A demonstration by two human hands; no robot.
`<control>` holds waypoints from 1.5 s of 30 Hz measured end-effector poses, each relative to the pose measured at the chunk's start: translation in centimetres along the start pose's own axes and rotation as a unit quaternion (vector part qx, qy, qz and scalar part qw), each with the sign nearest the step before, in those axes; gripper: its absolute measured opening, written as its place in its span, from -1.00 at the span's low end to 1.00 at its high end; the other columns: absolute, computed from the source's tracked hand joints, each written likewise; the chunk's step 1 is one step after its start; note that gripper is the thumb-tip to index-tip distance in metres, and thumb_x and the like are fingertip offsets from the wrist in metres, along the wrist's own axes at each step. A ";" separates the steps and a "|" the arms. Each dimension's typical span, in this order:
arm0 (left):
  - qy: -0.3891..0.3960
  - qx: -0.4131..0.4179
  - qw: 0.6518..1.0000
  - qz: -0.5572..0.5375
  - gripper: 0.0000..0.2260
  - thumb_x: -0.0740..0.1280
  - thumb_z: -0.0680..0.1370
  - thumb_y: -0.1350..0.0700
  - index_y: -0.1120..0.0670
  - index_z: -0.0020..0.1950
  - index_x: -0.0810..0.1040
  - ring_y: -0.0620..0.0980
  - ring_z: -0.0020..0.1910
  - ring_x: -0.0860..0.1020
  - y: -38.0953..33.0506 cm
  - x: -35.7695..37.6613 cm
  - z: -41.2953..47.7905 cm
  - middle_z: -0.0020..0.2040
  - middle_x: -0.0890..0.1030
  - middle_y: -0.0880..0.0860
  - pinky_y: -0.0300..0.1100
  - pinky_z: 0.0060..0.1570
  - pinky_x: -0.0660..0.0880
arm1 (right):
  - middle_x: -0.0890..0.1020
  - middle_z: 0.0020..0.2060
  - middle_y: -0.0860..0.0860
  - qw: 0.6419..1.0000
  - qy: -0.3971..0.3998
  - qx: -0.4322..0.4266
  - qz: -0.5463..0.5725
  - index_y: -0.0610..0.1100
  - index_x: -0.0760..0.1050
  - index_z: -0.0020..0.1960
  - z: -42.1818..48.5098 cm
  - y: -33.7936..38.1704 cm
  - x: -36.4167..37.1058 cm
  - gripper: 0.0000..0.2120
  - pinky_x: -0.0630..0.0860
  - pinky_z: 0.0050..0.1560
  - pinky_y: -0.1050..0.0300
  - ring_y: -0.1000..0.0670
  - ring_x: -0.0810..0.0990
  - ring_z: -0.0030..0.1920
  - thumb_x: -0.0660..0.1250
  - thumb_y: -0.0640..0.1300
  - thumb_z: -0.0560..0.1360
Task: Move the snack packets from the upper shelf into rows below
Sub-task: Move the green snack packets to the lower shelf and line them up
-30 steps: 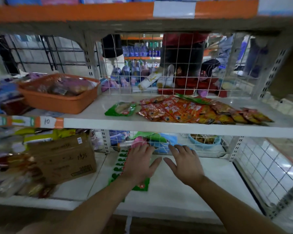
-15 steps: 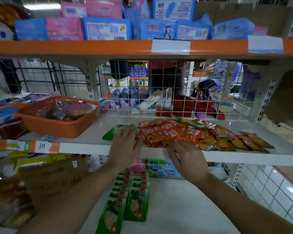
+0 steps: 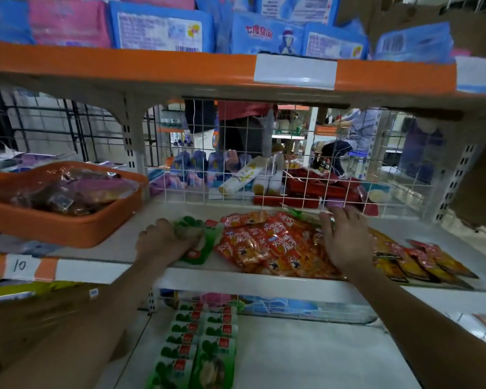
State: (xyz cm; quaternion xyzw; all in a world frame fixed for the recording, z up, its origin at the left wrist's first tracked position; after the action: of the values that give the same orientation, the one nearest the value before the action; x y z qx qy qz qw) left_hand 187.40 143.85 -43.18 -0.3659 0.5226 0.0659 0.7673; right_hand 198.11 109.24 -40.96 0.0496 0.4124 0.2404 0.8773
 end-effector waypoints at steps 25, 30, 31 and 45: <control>0.118 0.016 0.705 -0.699 -0.66 0.39 0.49 0.32 0.16 0.26 0.53 0.16 -0.02 0.69 -11.6 1.0 -4.7 0.10 0.68 0.17 0.09 -0.14 0.65 | 0.66 0.01 -0.02 0.976 0.142 0.021 0.163 0.04 0.65 0.13 -0.4 -0.5 1.1 -0.69 0.43 0.01 0.15 0.01 0.56 -0.06 0.27 0.19 0.57; 0.237 -0.018 0.749 -0.618 -0.75 0.32 0.51 0.38 0.18 0.15 0.60 0.16 -0.10 0.70 -10.9 3.8 -5.8 0.00 0.71 0.21 -0.02 -0.18 0.64 | 0.55 0.15 -0.04 0.969 0.182 0.084 0.145 -0.03 0.47 0.25 0.0 -1.0 1.8 -0.48 0.44 0.24 -0.09 -0.14 0.44 0.25 0.38 0.28 0.44; 0.239 -0.005 0.763 -0.601 -0.71 0.33 0.50 0.40 0.17 0.17 0.58 0.15 -0.07 0.70 -10.8 4.1 -5.6 0.01 0.71 0.20 -0.02 -0.17 0.64 | 0.53 0.21 -0.05 0.964 0.193 0.100 0.155 -0.05 0.42 0.32 0.1 -1.0 1.6 -0.40 0.40 0.29 -0.13 -0.16 0.38 0.31 0.40 0.28 0.43; 0.170 0.110 0.837 -0.509 -0.66 0.43 0.50 0.30 0.01 0.21 0.55 -0.06 0.04 0.65 -10.6 4.9 -5.1 0.09 0.67 0.01 -0.25 -0.11 0.59 | 0.67 0.01 -0.07 0.957 0.221 0.097 0.160 -0.05 0.58 0.11 3.9 -0.7 -0.3 -0.64 0.59 0.10 -0.08 -0.12 0.62 0.04 0.56 -0.08 0.35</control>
State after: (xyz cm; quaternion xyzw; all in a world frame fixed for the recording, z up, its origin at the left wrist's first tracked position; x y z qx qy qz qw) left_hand 190.92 131.56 -43.09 -0.4985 0.3890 -0.4553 0.6268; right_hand 201.11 108.89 -38.38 0.1454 0.6040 0.3420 0.7051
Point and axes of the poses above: each hand's wrist, its own z-axis towards the middle knuckle, its own x-axis out of the palm, y = z × x, the point moved 2 cm from there along z, towards the middle knuckle
